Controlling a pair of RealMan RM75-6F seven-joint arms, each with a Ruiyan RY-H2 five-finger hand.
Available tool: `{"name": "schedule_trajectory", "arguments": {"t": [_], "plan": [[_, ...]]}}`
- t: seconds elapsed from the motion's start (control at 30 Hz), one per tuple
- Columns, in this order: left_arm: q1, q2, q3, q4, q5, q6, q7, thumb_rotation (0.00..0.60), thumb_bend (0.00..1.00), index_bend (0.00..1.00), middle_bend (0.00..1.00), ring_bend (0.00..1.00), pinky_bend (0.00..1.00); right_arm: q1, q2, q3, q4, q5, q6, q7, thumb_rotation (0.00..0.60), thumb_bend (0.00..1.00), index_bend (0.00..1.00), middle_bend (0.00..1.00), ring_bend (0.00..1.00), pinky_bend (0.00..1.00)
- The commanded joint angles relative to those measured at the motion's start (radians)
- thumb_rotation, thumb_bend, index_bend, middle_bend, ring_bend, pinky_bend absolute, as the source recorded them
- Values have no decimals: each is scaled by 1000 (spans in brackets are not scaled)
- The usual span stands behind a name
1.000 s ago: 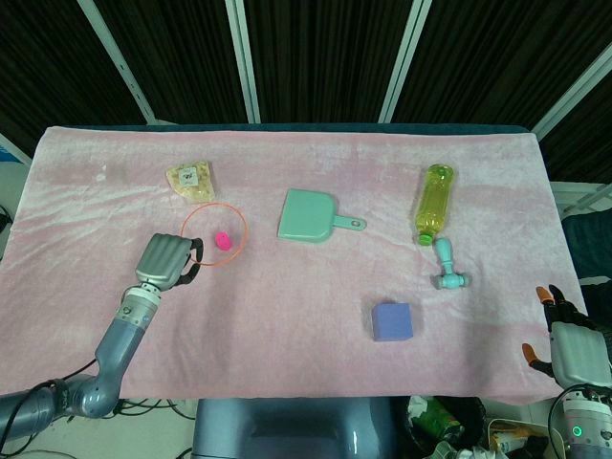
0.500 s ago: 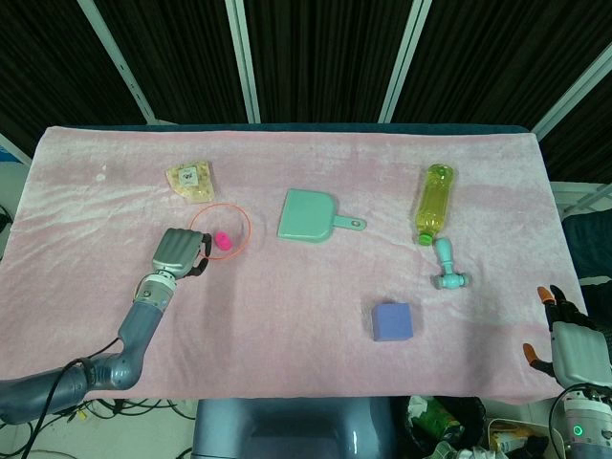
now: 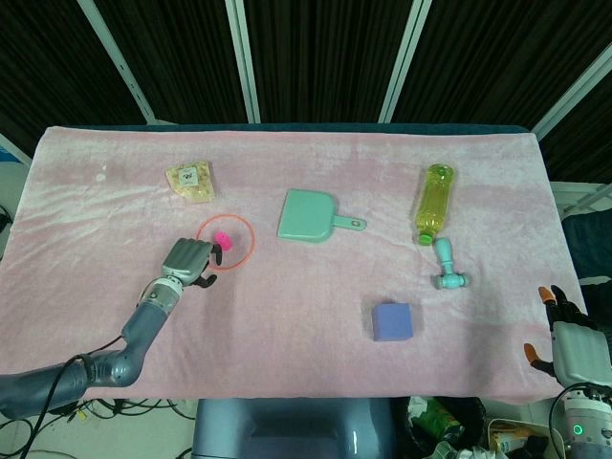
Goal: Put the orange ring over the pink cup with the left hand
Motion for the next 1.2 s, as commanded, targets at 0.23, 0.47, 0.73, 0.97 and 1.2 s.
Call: {"name": "schedule_trajectory", "arguments": {"t": [0.23,0.47,0.73,0.97,1.2], "plan": [[63,128,43,-217,108,144,6,600,311,465,939,949,913,0,0,0,0,0,2,0,600,234,63,33,130,215],[208,300,118,-485,309,416,25,600,311,442,838,850,887,-1,1,-1,-2,-2,5,-2,600,234,63,33,129,215],[461,415,240,-580,436,731,-71,600,255,264,307,170,384,-2,-1,-5,-3,-16,12,-5,600,234,58,33,130,215],[597,419,278,-519,380,800,-165,600,155,174,69,6,185,-3,-2,-4,-3,-20,17,-4,600,235,57,33,130,215],[619,447,267,-481,405,763,-279,600,131,124,39,0,128,-3,1,-1,0,-17,16,0,600,234,57,33,130,215]]}}
